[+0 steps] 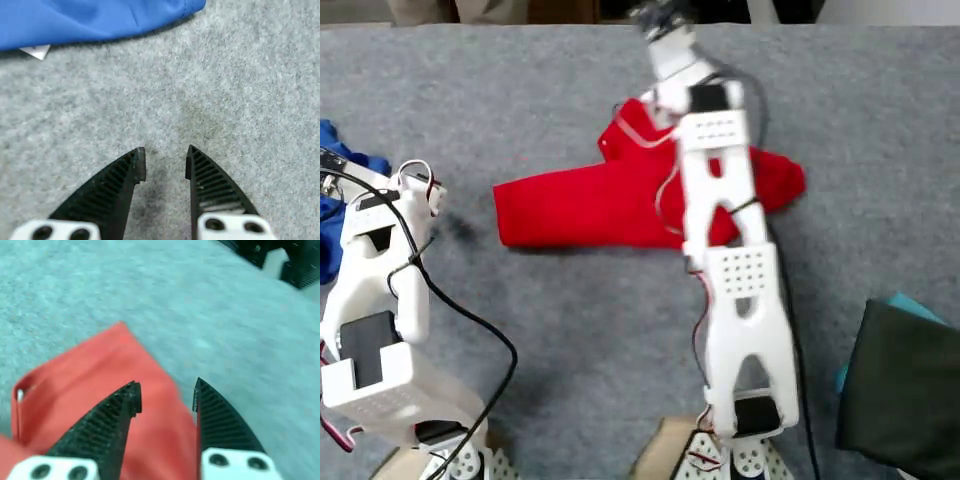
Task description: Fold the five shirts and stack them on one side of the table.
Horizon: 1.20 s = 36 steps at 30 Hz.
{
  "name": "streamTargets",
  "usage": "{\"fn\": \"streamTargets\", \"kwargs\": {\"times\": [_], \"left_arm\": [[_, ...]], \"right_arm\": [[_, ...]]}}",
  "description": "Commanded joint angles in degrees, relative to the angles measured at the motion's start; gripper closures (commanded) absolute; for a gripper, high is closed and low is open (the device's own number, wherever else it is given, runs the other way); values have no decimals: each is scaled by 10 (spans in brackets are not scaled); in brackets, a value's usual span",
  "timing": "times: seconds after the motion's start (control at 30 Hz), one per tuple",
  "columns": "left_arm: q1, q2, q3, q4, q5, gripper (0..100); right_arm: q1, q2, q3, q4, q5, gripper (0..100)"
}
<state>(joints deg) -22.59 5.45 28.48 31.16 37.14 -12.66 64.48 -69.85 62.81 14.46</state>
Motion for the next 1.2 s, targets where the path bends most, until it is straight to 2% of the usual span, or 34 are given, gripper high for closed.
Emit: {"fn": "streamTargets", "kwargs": {"times": [0.0, 0.17, 0.37, 0.5, 0.67, 0.87, 0.97, 1.17], "left_arm": [[5, -2, -26, 2, 4, 853], [6, -2, -26, 1, 4, 857], [6, -2, -25, 1, 4, 857], [6, -2, -25, 1, 4, 857], [6, -2, -25, 0, 4, 857], [6, -2, -25, 0, 4, 857], [6, -2, -25, 0, 4, 857], [6, -2, -23, 1, 4, 857]], "right_arm": [[-18, 48, 6, -65, 44, 817], [-3, 101, -34, -56, 60, 817], [4, 103, -72, 53, 106, 830], [5, 102, -92, 92, 127, 991], [11, 102, -142, 141, 131, 972], [12, 101, -262, 311, 132, 993], [12, 73, -249, 381, 149, 993], [41, 20, -236, 397, 159, 994]]}}
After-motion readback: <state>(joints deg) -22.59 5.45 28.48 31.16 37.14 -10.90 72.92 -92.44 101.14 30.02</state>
